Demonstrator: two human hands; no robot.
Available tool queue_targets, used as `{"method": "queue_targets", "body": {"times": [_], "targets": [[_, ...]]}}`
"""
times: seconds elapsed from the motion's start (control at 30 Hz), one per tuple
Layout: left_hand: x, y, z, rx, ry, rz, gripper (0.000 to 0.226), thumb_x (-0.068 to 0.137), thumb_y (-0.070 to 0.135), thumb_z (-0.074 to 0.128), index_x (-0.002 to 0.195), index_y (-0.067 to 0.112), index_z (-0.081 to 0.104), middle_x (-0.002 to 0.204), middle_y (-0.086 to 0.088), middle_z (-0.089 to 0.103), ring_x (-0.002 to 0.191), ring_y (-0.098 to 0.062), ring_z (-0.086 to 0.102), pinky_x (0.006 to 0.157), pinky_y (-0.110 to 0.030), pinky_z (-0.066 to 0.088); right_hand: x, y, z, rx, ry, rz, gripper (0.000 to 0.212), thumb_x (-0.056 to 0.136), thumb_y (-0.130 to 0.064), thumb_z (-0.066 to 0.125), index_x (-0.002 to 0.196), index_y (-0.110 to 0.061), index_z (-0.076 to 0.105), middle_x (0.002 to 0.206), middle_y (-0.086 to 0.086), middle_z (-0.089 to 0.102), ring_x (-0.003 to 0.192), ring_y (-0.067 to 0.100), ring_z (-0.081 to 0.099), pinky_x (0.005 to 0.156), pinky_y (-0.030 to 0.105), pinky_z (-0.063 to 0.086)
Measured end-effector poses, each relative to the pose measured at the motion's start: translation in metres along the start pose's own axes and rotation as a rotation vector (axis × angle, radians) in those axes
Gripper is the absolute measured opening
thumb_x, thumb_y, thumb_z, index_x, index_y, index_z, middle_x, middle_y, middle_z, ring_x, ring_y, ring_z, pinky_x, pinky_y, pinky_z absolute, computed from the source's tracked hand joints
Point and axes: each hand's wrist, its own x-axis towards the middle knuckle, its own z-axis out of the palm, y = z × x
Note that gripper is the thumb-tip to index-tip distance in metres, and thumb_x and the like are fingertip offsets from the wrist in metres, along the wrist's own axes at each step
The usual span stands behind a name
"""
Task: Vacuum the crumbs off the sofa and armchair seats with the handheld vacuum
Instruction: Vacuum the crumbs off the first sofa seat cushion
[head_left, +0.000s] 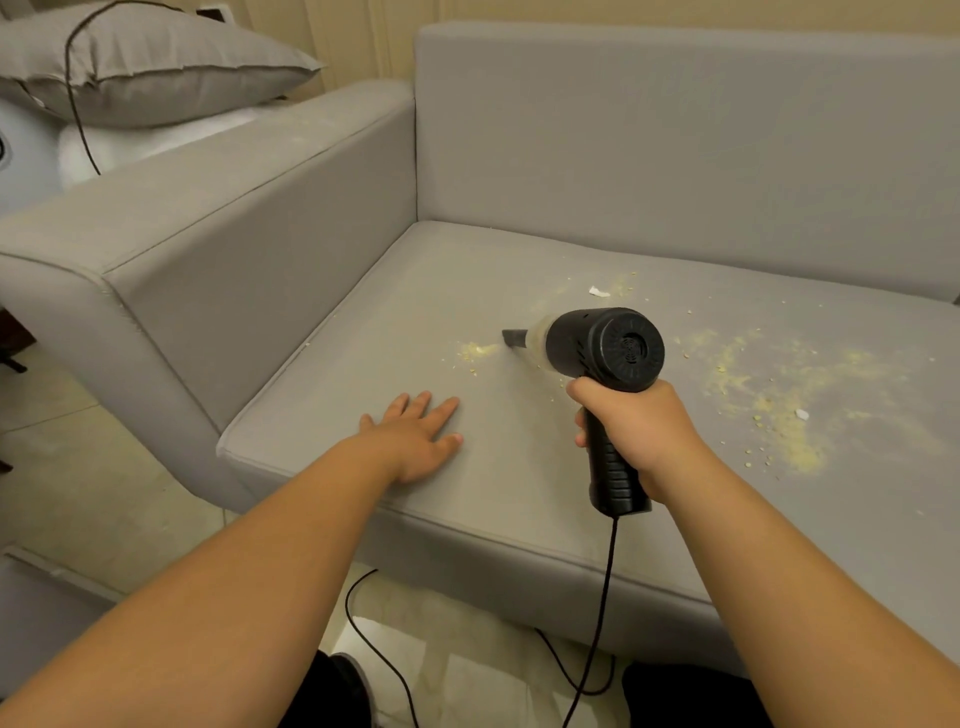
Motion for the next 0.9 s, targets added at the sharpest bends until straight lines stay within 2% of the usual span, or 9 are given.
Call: {"method": "queue_targets", "body": {"times": [0.17,0.47,0.7,0.9], "targets": [[0.001,0.001,0.004,0.024,0.001,0.0,0.064,0.103,0.068,0.02,0.16,0.052,-0.003,0.172,0.008,-0.014,0.159,-0.022,-0.012,0.123,-0.065,0.001,-0.004,0.001,0.008,-0.028,-0.035,-0.01,0.009,0.087,-0.015,0.076,0.093,-0.01,0.071,0.073,0.009,0.071,0.058,0.02,0.069,0.063,0.033,0.058],[-0.005,0.004,0.009,0.095,0.02,-0.014,0.065,0.102,0.069,0.018,0.16,0.052,-0.004,0.172,0.008,-0.014,0.159,-0.024,-0.012,0.12,-0.068,-0.006,-0.015,0.005,-0.006,0.001,0.018,-0.009,0.009,0.087,-0.015,0.075,0.093,-0.009,0.072,0.074,0.011,0.071,0.059,0.021,0.069,0.07,0.039,0.059],[-0.013,0.007,0.007,0.02,-0.005,-0.008,0.065,0.103,0.068,0.02,0.16,0.051,-0.005,0.172,0.008,-0.015,0.159,-0.023,-0.01,0.122,-0.067,0.002,-0.023,0.004,0.015,-0.035,-0.088,-0.008,0.01,0.087,-0.015,0.075,0.091,-0.007,0.071,0.073,0.012,0.071,0.056,0.02,0.068,0.067,0.036,0.058],[-0.023,0.012,0.003,0.008,-0.03,-0.021,0.065,0.104,0.067,0.022,0.161,0.05,-0.004,0.172,0.009,-0.016,0.159,-0.023,-0.012,0.122,-0.067,0.003,-0.021,0.002,0.022,-0.033,-0.024,-0.032,0.016,0.085,-0.016,0.075,0.096,-0.003,0.073,0.073,0.011,0.071,0.057,0.019,0.07,0.07,0.038,0.059]]}}
